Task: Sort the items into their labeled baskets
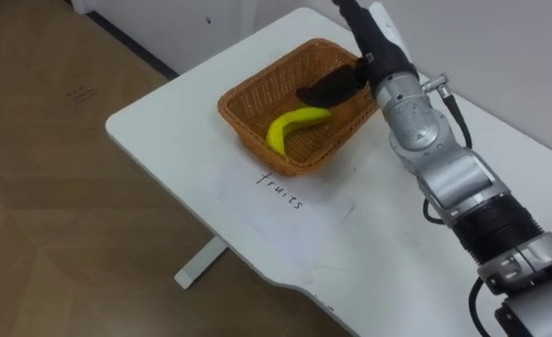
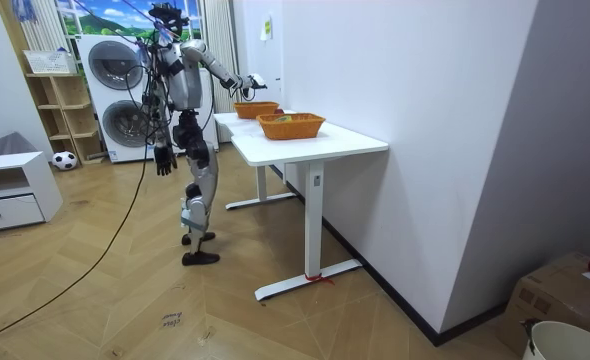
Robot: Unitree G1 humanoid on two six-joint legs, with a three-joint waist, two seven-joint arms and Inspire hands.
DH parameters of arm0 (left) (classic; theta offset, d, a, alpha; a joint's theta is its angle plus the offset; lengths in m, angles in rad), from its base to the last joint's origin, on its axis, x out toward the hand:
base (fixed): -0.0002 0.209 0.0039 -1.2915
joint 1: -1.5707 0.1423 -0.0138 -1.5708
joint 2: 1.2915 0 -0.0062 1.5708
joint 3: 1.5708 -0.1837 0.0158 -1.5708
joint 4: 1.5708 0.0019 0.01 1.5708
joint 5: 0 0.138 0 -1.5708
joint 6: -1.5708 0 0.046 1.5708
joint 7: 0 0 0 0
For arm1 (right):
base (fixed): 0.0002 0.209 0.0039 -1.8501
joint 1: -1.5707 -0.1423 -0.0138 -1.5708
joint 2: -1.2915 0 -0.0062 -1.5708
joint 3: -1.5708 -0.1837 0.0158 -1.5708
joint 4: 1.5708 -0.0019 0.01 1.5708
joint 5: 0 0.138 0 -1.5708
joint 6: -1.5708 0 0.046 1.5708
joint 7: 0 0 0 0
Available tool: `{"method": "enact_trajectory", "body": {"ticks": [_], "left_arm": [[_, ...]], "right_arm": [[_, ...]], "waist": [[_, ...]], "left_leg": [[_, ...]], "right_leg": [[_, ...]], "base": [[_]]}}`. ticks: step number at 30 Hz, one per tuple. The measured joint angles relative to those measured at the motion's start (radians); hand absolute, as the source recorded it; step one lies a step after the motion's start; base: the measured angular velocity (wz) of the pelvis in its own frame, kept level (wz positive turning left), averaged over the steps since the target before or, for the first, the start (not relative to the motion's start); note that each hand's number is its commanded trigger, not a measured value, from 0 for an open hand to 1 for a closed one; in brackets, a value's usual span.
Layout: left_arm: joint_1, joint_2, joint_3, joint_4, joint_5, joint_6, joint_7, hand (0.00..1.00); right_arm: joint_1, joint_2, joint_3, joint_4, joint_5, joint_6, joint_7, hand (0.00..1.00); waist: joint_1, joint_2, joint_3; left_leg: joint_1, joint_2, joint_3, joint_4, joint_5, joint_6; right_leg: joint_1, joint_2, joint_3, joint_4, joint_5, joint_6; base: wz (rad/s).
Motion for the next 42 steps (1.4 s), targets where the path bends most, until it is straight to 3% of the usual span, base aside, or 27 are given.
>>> {"method": "enact_trajectory", "body": {"ticks": [5, 11, 15, 21, 33, 42], "left_arm": [[-0.007, 0.000, 0.000, -0.003, 0.000, 0.006, 0.007, 0.00], [-0.037, -0.007, -0.002, 0.004, -0.001, 0.005, 0.033, 0.00], [-0.041, -0.010, -0.008, 0.005, -0.001, 0.003, 0.036, 0.00], [-0.067, -0.016, -0.007, 0.006, -0.001, -0.004, 0.036, 0.00], [-0.091, -0.036, -0.007, 0.006, -0.002, -0.016, 0.078, 0.00], [-0.101, -0.044, -0.009, 0.006, -0.016, -0.017, 0.099, 0.00]], "right_arm": [[0.000, -0.002, -0.015, -0.005, 0.001, 0.000, -0.002, 0.00], [0.000, -0.002, -0.049, -0.024, 0.055, -0.009, -0.002, 0.00], [0.000, -0.009, -0.072, -0.026, 0.051, -0.036, -0.010, 0.00], [0.000, -0.047, -0.117, -0.041, 0.059, -0.038, -0.013, 0.00], [0.000, -0.050, -0.214, -0.073, 0.090, -0.057, -0.063, 0.00], [0.001, -0.049, -0.247, -0.127, 0.132, -0.057, -0.066, 0.00]], "waist": [[-0.016, 0.017, -0.0120], [-0.037, 0.054, -0.0119], [-0.079, 0.072, -0.0124], [-0.111, 0.071, -0.0138], [-0.162, 0.059, -0.0222], [-0.193, 0.059, -0.0227]], "left_leg": [[0.003, 0.002, 0.018, 0.000, 0.000, 0.000], [0.016, 0.005, 0.033, -0.001, 0.000, 0.001], [0.021, 0.006, 0.037, -0.006, 0.001, 0.002], [0.023, 0.012, 0.065, -0.010, 0.001, 0.002], [0.044, 0.020, 0.091, -0.023, 0.001, 0.002], [0.071, 0.040, 0.152, -0.041, 0.001, 0.002]], "right_leg": [[-0.009, -0.001, 0.029, 0.004, 0.000, 0.000], [-0.008, -0.001, 0.052, 0.012, 0.000, 0.000], [-0.007, 0.000, 0.060, 0.012, 0.000, 0.000], [-0.016, 0.002, 0.085, 0.013, 0.002, -0.003], [-0.012, 0.007, 0.111, 0.012, 0.003, -0.006], [-0.017, 0.021, 0.168, 0.010, 0.010, -0.016]], "base": [[-0.10], [-0.07], [-0.08], [-0.13], [-0.06], [-0.19]]}}
